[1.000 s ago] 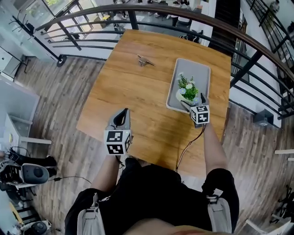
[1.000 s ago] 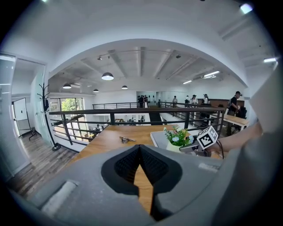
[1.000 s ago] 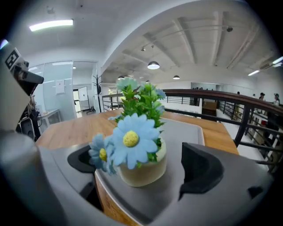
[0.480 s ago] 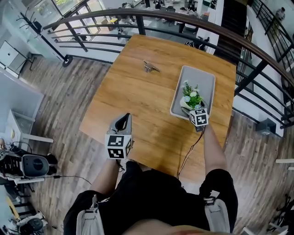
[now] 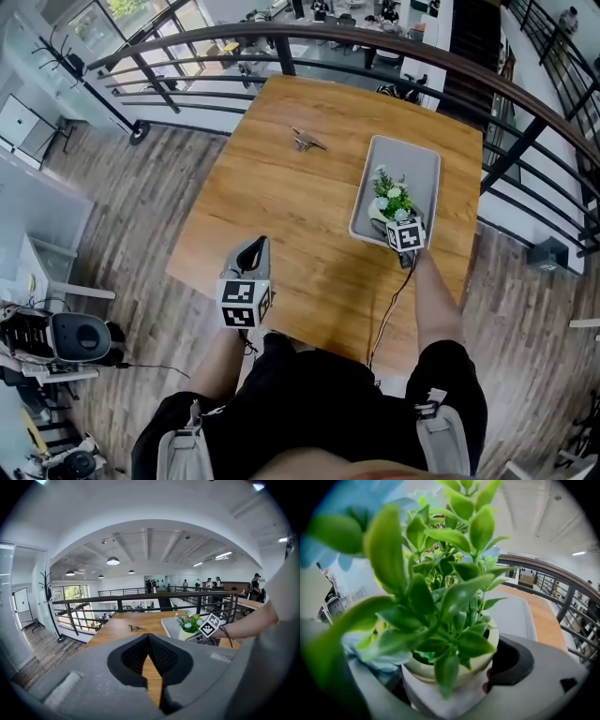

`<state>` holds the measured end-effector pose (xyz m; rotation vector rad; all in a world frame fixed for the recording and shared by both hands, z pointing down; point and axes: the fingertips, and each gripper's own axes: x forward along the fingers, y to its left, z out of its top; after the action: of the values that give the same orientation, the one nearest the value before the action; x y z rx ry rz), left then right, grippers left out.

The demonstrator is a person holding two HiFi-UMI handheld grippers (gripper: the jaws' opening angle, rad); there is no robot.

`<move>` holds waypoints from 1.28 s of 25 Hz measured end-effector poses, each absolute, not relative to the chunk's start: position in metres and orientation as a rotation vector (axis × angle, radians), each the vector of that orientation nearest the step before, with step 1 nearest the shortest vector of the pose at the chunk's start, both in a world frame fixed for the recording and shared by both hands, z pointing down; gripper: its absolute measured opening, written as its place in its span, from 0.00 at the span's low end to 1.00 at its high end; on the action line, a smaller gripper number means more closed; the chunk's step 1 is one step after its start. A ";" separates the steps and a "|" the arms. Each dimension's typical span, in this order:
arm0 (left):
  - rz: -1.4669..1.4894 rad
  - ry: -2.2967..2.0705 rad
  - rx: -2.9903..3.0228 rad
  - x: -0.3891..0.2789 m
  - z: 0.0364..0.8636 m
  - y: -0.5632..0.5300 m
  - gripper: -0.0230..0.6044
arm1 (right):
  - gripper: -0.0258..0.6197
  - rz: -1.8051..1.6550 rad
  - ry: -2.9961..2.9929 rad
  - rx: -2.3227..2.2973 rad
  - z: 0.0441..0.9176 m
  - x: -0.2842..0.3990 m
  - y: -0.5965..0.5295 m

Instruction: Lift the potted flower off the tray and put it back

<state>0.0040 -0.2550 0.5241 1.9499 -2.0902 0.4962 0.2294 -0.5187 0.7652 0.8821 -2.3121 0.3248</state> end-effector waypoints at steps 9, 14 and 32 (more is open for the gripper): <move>0.491 -2.068 1.989 0.001 0.523 -0.258 0.06 | 0.87 0.311 -2.302 0.954 0.749 0.226 -0.516; 0.469 -2.051 2.018 -0.002 0.513 -0.261 0.06 | 0.87 0.293 -2.338 1.008 0.719 0.226 -0.512; 0.307 -1.846 2.315 0.021 0.478 -0.287 0.06 | 0.87 0.013 -2.342 1.539 0.528 0.263 -0.458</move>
<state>0.0213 -0.2873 0.4776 2.3149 -1.8459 0.3070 0.2630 -0.4576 0.5275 1.5390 -2.3419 0.0132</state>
